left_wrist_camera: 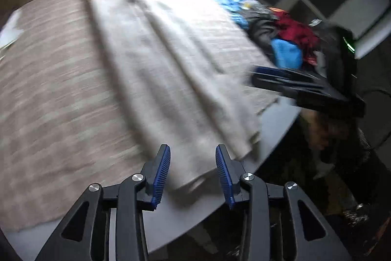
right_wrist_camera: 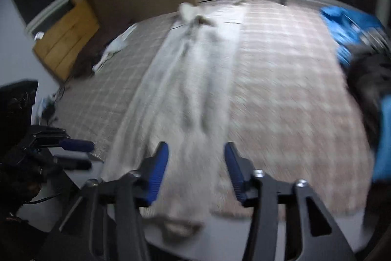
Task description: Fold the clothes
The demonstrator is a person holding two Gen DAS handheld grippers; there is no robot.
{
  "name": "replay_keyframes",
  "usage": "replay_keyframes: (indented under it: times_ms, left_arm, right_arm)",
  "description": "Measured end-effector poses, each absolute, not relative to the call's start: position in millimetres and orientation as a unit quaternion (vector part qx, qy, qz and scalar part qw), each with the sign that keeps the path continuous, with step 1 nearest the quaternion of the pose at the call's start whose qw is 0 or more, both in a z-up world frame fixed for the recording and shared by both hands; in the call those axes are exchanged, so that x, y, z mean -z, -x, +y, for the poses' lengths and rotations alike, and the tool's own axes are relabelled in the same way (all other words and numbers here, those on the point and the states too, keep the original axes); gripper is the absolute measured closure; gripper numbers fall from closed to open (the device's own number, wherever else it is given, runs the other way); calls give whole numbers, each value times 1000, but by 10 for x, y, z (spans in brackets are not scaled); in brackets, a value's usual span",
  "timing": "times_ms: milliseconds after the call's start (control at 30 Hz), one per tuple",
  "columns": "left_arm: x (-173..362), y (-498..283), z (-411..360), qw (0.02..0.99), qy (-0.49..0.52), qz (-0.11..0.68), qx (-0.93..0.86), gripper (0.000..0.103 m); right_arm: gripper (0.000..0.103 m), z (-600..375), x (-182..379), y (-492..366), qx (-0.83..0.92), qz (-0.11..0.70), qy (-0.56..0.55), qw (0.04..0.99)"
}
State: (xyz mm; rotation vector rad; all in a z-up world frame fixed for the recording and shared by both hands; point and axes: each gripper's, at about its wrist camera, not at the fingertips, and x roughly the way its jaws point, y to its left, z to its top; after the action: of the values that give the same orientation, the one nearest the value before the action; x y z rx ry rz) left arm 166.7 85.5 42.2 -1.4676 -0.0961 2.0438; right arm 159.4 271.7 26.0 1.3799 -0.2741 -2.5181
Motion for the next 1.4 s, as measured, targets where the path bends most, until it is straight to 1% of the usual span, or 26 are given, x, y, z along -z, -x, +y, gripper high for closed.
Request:
replay_keyframes:
  times_ms: [133,367,533,600,633,700,733,767,800,833,867,900,933,967,1067,1200,1300,1400]
  left_arm:
    - [-259,-1682,755,285,579,-53,-762,66]
    - [-163,-1682,1021,295,588,-32,-753,66]
    - [-148,-1686,1001,292,592,-48,-750,65]
    - [-136,-1667,991,291,593,-62,-748,64]
    - [-136,-1663,987,290,593,-67,-748,64]
    - [-142,-1678,1004,288,586,-64,-755,67]
    - [-140,-1682,1025,286,582,-60,-759,74]
    - [-133,-1683,1041,289,582,-58,-758,84]
    - [-126,-1684,1055,292,582,-56,-757,90]
    - [-129,-1682,1056,296,582,-58,-755,95]
    - [-133,-1679,1055,299,582,-61,-754,95]
    - [-149,-1675,1040,303,580,-68,-753,96]
    - [-168,-1670,1023,306,578,-75,-753,96]
    - [-200,-1659,997,314,576,-90,-749,96]
    - [-376,-1587,904,336,560,-144,-743,97]
    - [-814,-1343,813,356,516,-174,-759,97]
    - [-1213,-995,762,371,473,-190,-776,97]
    - [-1559,-562,782,367,434,-179,-803,97]
  right_arm:
    - [55,2855,-84,-1722,853,-137,-492,108]
    - [55,2758,127,-1701,840,-152,-505,127]
    - [54,2643,174,-1710,845,-122,-504,133]
    - [47,2566,173,-1711,847,-100,-503,138]
    - [47,2521,170,-1708,848,-88,-504,140]
    - [46,2426,168,-1694,847,-63,-507,147]
    - [46,2367,171,-1678,844,-52,-509,160]
    - [52,2308,174,-1662,841,-41,-511,172]
    - [60,2261,177,-1645,837,-33,-514,184]
    - [63,2263,178,-1619,833,-38,-517,193]
    - [70,2265,179,-1594,829,-43,-520,202]
    - [79,2267,180,-1569,825,-49,-523,211]
    - [85,2286,181,-1539,820,-61,-525,220]
    - [87,2371,180,-1493,811,-101,-527,232]
    - [88,2594,119,-1369,785,-212,-520,262]
    - [89,2799,-246,-1130,777,-292,-469,302]
    - [89,2944,-588,-821,780,-326,-425,325]
    - [89,3025,-860,-383,787,-332,-397,336]
